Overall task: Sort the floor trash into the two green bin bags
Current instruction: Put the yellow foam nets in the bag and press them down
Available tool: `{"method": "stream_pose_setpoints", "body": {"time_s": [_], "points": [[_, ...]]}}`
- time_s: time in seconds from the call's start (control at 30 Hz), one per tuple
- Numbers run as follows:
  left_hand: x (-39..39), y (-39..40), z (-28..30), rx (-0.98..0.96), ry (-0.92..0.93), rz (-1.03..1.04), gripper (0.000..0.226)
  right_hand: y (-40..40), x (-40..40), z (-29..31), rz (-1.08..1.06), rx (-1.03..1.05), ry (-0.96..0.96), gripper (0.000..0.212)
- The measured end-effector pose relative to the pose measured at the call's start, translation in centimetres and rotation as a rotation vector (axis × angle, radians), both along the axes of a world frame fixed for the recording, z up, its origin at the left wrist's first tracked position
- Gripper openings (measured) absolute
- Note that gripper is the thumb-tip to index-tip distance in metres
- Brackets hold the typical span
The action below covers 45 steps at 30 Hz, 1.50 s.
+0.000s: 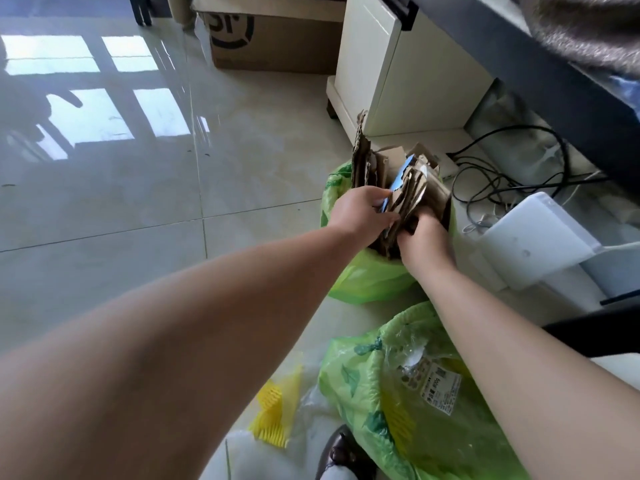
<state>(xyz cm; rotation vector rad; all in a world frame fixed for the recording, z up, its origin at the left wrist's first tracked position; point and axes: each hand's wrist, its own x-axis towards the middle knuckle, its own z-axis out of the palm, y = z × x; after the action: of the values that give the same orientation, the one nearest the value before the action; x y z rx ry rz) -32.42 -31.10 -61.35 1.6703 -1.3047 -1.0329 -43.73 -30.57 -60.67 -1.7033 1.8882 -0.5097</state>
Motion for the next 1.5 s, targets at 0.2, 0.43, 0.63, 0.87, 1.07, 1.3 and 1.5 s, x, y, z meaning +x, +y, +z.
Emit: {"method": "stream_pose_setpoints", "body": {"time_s": [0.2,0.43,0.63,0.87,1.07,1.3,1.5], "points": [[3.1,3.7,2.1,-0.013,0.125,0.089,0.053,1.9,0.1,2.5,0.001,-0.118,0.049,0.042],[13.1,14.4,1.4,0.095,0.157,0.221,0.035,9.0,2.9,5.0,0.18,-0.256,0.021,0.049],[22.8,23.3,-2.5,0.245,0.078,0.359,0.033,16.2,9.2,2.5,0.763,0.11,0.374,0.051],[27.2,30.4,-9.8,0.386,-0.162,0.296,0.046,18.9,12.1,-4.8,0.878,0.339,0.617,0.061],[23.2,32.1,-14.8,0.529,-0.634,-0.144,0.087,20.0,8.6,-10.9,0.815,0.481,0.657,0.08],[22.9,28.8,-18.0,0.553,-1.026,-0.458,0.127,21.0,5.5,-16.9,0.798,0.379,0.667,0.109],[23.4,27.1,-19.9,0.619,-0.971,-0.536,0.119,21.3,4.9,-19.4,0.858,0.418,0.67,0.116]]}}
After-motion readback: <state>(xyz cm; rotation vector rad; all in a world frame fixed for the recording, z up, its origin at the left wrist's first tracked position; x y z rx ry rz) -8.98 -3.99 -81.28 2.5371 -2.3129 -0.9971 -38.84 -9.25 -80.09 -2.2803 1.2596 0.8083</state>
